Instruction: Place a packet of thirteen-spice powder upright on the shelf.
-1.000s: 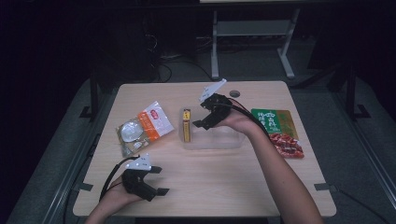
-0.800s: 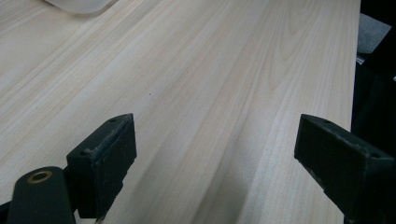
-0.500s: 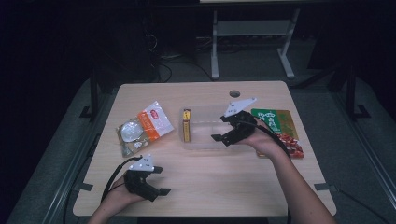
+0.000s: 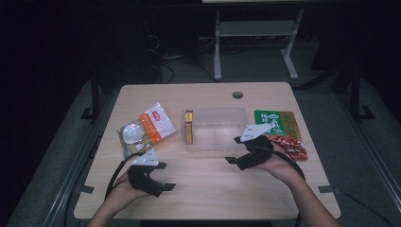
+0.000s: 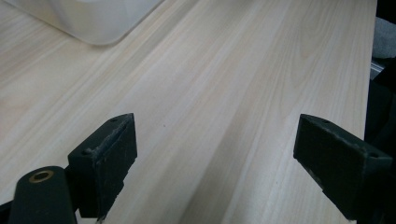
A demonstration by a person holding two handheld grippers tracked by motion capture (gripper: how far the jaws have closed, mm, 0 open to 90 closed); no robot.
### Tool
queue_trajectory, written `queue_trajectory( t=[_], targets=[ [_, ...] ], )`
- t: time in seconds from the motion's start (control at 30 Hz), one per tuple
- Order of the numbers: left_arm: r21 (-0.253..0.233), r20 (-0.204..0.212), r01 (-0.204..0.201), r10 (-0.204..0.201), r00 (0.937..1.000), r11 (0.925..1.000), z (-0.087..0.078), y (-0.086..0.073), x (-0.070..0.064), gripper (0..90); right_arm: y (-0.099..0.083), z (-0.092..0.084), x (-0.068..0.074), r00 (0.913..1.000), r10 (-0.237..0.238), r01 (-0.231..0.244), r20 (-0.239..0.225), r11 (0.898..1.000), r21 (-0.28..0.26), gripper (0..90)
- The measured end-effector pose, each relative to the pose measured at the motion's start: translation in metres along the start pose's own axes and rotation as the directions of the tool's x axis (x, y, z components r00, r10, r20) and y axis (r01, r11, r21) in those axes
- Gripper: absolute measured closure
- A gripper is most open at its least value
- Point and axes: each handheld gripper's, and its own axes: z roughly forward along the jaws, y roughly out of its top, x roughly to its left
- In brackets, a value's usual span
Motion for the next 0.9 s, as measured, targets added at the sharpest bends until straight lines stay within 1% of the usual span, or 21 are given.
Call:
queue_trajectory(
  t=[0.03, 0.1, 0.2, 0.23, 0.27, 0.3, 0.33, 0.37, 0.4, 0.43, 0.47, 0.5, 0.53, 0.57, 0.63, 0.73, 0.77, 0.8, 0.9],
  targets=[
    [0.002, -0.001, 0.000, 0.000, 1.0000, 1.0000, 0.000, 0.001, 0.000, 13.0, 0.000, 0.000, 0.000, 1.0000, 0.000, 0.000, 0.000, 1.000, 0.000, 21.0],
    [0.000, -0.005, 0.000, 0.000, 1.0000, 1.0000, -0.001, 0.006, 0.002, 13.2, -0.007, -0.005, 0.004, 0.9999, 0.006, -0.006, 0.015, 1.000, 0.000, 21.1],
    [-0.012, -0.012, 0.005, -0.005, 0.9999, 0.9999, 0.000, 0.007, 0.002, 13.2, -0.013, -0.008, 0.005, 0.9996, 0.016, -0.016, 0.021, 1.000, 0.001, 21.3],
    [-0.017, -0.012, 0.009, -0.009, 0.9999, 0.9998, 0.001, 0.007, 0.002, 13.2, -0.020, -0.012, 0.008, 0.9993, 0.020, -0.020, 0.032, 1.000, -0.006, 21.7],
    [-0.017, -0.013, 0.008, -0.008, 0.9999, 0.9998, 0.002, 0.006, 0.002, 13.2, -0.020, -0.012, 0.008, 0.9993, 0.020, -0.020, 0.032, 1.000, -0.006, 21.7],
    [-0.014, -0.025, 0.000, -0.001, 0.9997, 0.9999, 0.005, 0.003, 0.001, 13.2, -0.026, -0.014, 0.010, 0.9988, 0.033, -0.033, 0.036, 0.999, -0.008, 21.9],
    [-0.014, -0.025, 0.000, -0.001, 0.9997, 0.9999, 0.005, 0.003, 0.001, 13.2, -0.026, -0.014, 0.010, 0.9988, 0.033, -0.033, 0.036, 0.999, -0.008, 21.9],
    [0.001, -0.022, -0.007, 0.007, 0.9997, 1.0000, 0.008, 0.000, 0.000, 13.2, -0.034, -0.015, 0.011, 0.9985, 0.037, -0.037, 0.041, 0.999, -0.001, 21.9],
    [0.001, -0.022, -0.007, 0.007, 0.9997, 1.0000, 0.008, 0.000, 0.000, 13.2, -0.036, -0.016, 0.011, 0.9981, 0.041, -0.041, 0.045, 0.999, 0.001, 21.9],
    [0.009, -0.021, -0.018, 0.018, 0.9996, 0.9998, 0.009, -0.002, -0.001, 13.2, -0.039, -0.016, 0.011, 0.9979, 0.043, -0.043, 0.049, 0.999, 0.005, 22.0],
    [0.009, -0.021, -0.018, 0.018, 0.9996, 0.9998, 0.009, -0.002, -0.001, 13.2, -0.039, -0.016, 0.011, 0.9979, 0.043, -0.043, 0.049, 0.999, 0.005, 22.0],
    [0.009, -0.023, -0.017, 0.017, 0.9996, 0.9998, 0.010, -0.004, -0.002, 13.2, -0.045, -0.016, 0.011, 0.9972, 0.053, -0.054, 0.053, 0.998, 0.013, 22.0],
    [0.009, -0.023, -0.017, 0.017, 0.9996, 0.9998, 0.010, -0.004, -0.002, 13.2, -0.045, -0.016, 0.011, 0.9972, 0.053, -0.054, 0.053, 0.998, 0.013, 22.0],
    [0.010, -0.028, -0.020, 0.021, 0.9994, 0.9997, 0.010, -0.005, -0.002, 13.2, -0.049, -0.016, 0.010, 0.9964, 0.057, -0.059, 0.063, 0.998, 0.021, 22.0],
    [0.003, -0.028, -0.014, 0.015, 0.9995, 0.9999, 0.009, -0.006, -0.003, 13.3, -0.050, -0.017, 0.009, 0.9959, 0.051, -0.053, 0.075, 0.998, 0.030, 22.0],
    [-0.001, -0.031, -0.015, 0.015, 0.9994, 0.9999, 0.008, -0.007, -0.003, 13.5, -0.051, -0.018, 0.006, 0.9949, 0.057, -0.059, 0.084, 0.998, 0.027, 22.0],
    [0.005, -0.029, -0.023, 0.023, 0.9993, 0.9997, 0.007, -0.008, -0.003, 13.5, -0.052, -0.020, 0.004, 0.9940, 0.060, -0.063, 0.091, 0.998, 0.026, 22.0],
    [0.007, -0.027, -0.022, 0.022, 0.9994, 0.9997, 0.008, -0.009, -0.003, 13.5, -0.053, -0.020, 0.003, 0.9934, 0.067, -0.069, 0.093, 0.997, 0.023, 22.0],
    [0.013, -0.026, -0.022, 0.023, 0.9994, 0.9997, 0.008, -0.010, -0.004, 13.5, -0.054, -0.022, 0.001, 0.9929, 0.064, -0.067, 0.100, 0.997, 0.030, 22.2]
  ],
)
